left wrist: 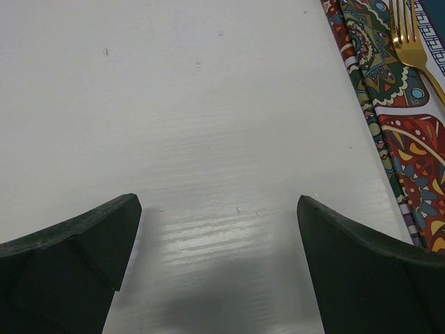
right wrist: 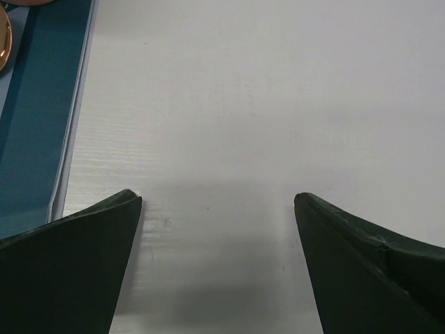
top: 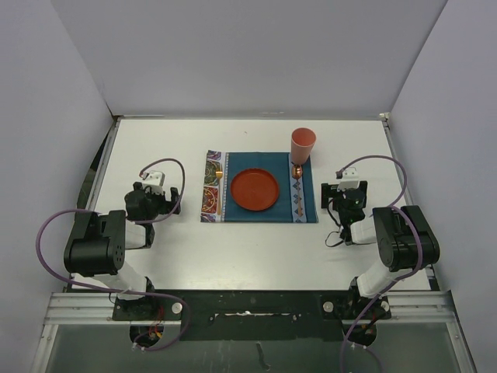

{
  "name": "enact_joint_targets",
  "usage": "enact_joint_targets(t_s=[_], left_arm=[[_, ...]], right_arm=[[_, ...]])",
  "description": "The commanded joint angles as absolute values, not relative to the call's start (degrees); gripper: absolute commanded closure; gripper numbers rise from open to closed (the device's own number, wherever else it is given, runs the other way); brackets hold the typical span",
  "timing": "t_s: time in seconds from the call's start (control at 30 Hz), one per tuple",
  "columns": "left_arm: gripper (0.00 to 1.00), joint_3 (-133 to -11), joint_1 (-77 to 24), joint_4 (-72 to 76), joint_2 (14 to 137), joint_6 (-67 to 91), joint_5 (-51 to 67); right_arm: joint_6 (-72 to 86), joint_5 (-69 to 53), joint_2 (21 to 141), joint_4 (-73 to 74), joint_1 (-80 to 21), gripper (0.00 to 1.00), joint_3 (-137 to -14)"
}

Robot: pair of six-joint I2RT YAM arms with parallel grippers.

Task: Set the dinner table for one person
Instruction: Reset both arms

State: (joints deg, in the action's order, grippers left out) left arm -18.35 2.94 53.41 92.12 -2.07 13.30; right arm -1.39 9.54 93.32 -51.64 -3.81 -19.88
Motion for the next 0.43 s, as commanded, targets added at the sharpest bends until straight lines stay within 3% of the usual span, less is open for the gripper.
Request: enact_joint_targets(t_s=[0.0, 0.4], left_arm=[[0.02, -19.69, 2.81, 56.96, 92.02, -1.49, 12.92], [0.02, -19.69, 2.81, 56.96, 92.02, -1.49, 12.92]], right_arm=[[-0.97, 11.07, 93.0, -54.49, -3.84, 0.02, -21.25], [-0.88, 11.22, 93.11, -54.33, -3.92, 0.02, -21.34]])
